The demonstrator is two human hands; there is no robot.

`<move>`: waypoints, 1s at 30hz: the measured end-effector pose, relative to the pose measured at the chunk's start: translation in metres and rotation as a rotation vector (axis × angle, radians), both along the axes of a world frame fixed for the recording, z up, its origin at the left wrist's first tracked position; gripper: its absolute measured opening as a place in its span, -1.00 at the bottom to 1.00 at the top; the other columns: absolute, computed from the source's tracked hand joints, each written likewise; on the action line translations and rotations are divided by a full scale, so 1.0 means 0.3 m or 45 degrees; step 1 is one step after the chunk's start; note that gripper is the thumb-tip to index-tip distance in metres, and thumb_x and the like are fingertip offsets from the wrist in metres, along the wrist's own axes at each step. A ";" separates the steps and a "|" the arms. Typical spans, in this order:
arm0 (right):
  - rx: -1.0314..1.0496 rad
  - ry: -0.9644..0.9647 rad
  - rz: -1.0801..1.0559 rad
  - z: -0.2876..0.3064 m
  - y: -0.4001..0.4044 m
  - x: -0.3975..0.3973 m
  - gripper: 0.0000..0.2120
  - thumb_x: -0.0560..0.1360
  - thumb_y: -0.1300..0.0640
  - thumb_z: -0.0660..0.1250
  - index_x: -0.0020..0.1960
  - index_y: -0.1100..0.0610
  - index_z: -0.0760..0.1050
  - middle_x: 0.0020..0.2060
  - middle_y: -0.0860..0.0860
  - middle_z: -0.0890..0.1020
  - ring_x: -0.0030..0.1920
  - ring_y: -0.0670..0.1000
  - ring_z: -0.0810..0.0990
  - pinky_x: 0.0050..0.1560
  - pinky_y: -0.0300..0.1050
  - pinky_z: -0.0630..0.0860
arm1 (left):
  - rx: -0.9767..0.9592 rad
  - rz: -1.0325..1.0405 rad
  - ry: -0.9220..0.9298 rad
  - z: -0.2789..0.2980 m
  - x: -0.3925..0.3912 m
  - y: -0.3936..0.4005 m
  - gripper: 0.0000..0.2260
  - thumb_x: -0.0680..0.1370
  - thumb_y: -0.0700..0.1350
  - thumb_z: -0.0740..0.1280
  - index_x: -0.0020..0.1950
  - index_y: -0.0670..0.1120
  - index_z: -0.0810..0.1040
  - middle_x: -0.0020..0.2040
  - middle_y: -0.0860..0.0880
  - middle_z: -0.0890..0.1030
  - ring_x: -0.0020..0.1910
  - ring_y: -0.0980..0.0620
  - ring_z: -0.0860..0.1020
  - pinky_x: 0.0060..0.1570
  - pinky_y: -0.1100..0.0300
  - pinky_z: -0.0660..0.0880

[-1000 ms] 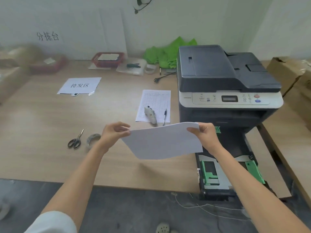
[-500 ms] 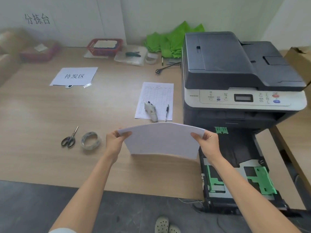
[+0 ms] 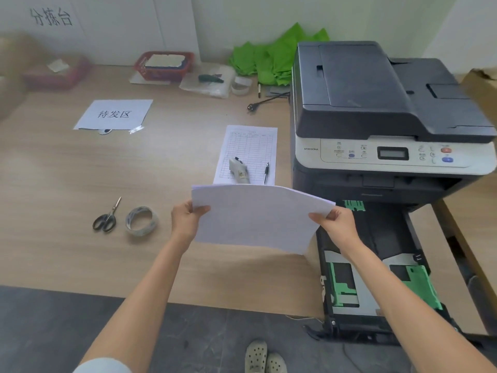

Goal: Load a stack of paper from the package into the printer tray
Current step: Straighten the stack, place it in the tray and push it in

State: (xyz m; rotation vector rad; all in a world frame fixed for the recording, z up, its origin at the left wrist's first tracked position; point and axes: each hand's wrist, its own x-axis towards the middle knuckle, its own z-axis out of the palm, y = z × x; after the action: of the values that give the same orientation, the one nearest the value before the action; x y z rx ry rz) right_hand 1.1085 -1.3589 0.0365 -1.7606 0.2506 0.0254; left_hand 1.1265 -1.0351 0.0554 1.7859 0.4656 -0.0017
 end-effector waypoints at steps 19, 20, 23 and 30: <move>-0.269 -0.182 0.260 0.235 0.183 0.045 -0.65 0.47 0.22 0.32 -0.42 0.33 0.32 -0.45 0.10 0.35 -0.38 0.01 0.25 -0.33 -0.13 0.16 | 0.871 -0.639 -0.552 0.400 0.102 -0.177 -0.84 0.41 -0.23 0.40 -0.02 -0.10 0.60 -0.13 -0.08 0.63 -0.11 -0.13 0.49 -0.12 0.05 0.42; -0.231 -0.172 0.224 0.231 0.170 0.045 -0.68 0.47 0.23 0.32 -0.40 0.34 0.37 -0.45 0.09 0.39 -0.38 0.01 0.28 -0.33 -0.13 0.19 | 0.880 -0.592 -0.596 0.388 0.105 -0.153 -0.74 0.37 -0.23 0.43 0.05 -0.09 0.59 -0.01 -0.08 0.64 -0.01 -0.12 0.50 0.02 0.00 0.43; -0.096 -0.159 0.152 0.229 0.133 0.049 -0.82 0.48 0.24 0.33 -0.28 0.24 0.57 -0.35 0.10 0.60 -0.31 -0.01 0.51 -0.28 -0.21 0.43 | 0.690 -0.369 -0.561 0.332 0.124 -0.083 -0.42 0.27 -0.21 0.53 0.25 -0.03 0.45 0.17 -0.02 0.54 0.16 -0.01 0.45 0.14 0.11 0.39; 0.153 -0.154 0.146 0.214 0.121 0.044 -0.84 0.49 0.26 0.31 -0.11 0.04 0.61 -0.16 -0.01 0.68 -0.19 -0.12 0.67 -0.23 -0.31 0.56 | -0.290 -0.662 -0.107 0.177 0.112 -0.071 -0.84 0.46 -0.20 0.38 -0.06 0.03 0.67 -0.07 0.11 0.72 -0.04 0.13 0.65 -0.07 0.30 0.53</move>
State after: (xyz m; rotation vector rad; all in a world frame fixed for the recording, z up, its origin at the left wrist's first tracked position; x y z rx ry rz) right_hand 1.1217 -1.3227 0.1008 -1.6485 0.0589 0.0163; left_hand 1.1601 -1.0564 0.1086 1.6289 -0.0679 -0.3286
